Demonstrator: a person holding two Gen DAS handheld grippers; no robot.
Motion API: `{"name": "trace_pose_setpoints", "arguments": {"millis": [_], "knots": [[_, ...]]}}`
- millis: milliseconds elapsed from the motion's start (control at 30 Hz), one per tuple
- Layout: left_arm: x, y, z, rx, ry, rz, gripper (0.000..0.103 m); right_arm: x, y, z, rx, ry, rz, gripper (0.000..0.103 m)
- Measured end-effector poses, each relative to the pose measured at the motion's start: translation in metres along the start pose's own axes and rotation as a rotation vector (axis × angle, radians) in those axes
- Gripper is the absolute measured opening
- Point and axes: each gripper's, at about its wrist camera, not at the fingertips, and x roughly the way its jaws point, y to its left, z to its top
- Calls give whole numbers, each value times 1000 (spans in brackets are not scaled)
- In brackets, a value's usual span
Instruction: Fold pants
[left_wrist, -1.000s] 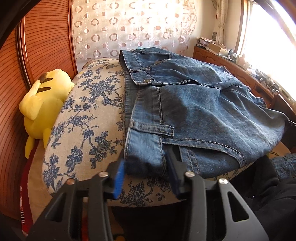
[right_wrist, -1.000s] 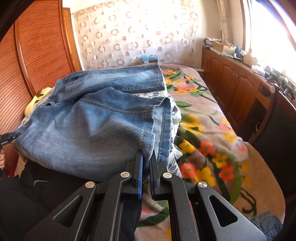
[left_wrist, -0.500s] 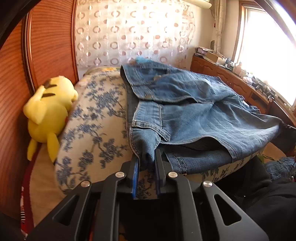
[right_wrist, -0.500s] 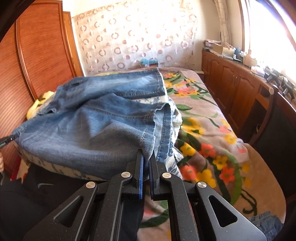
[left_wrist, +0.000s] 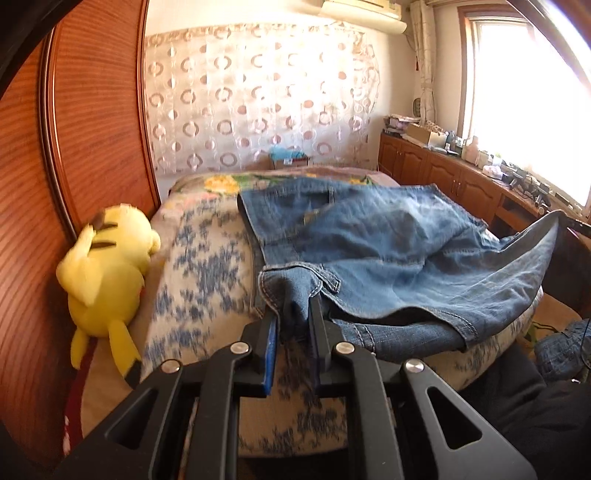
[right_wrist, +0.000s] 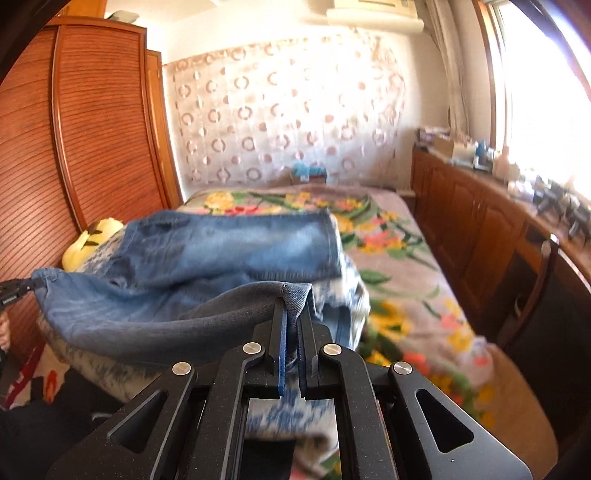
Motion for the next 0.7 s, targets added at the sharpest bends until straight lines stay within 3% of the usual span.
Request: {"name": "trace_pose_setpoints", "arguments": {"millis": [700], "knots": [[-2, -3, 129, 51, -235, 54, 10, -16, -3, 118, -81, -223, -87, 2]]}}
